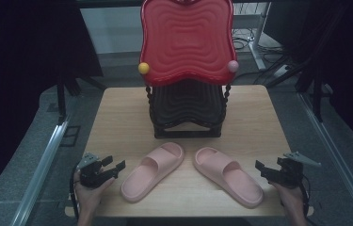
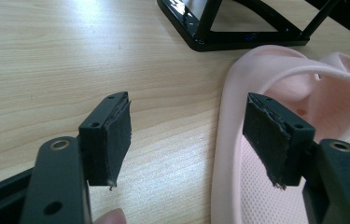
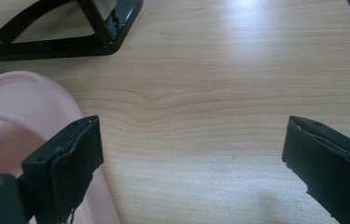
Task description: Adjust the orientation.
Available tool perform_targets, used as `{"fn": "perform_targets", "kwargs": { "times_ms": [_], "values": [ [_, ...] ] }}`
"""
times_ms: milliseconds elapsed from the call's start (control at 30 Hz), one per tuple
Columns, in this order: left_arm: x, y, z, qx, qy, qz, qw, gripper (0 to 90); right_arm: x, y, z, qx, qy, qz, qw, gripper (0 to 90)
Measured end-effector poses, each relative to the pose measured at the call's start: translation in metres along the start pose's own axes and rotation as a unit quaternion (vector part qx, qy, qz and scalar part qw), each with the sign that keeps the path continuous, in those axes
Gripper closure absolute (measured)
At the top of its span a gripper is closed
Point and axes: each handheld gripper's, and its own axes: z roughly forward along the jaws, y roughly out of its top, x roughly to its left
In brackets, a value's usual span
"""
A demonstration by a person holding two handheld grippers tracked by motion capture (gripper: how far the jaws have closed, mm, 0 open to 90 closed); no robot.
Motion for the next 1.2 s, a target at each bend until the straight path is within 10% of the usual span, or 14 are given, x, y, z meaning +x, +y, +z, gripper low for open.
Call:
{"fn": "perform_targets", "kwargs": {
  "times_ms": [233,533,1200],
  "values": [
    [0.001,-0.001,-0.002,0.006,0.006,0.012,0.9999,39.9,0.003,0.001,-0.005,-0.005,0.005,-0.007,0.9999,8.8],
    [0.004,0.001,-0.015,-0.001,-0.004,0.026,0.9997,89.3,0.001,-0.002,-0.012,-0.008,0.025,-0.006,0.9996,11.9],
    [-0.004,-0.013,0.006,0.077,-0.015,0.049,0.9958,89.9,0.010,0.001,-0.033,-0.056,0.022,-0.010,0.9981,13.0]
  ]
}}
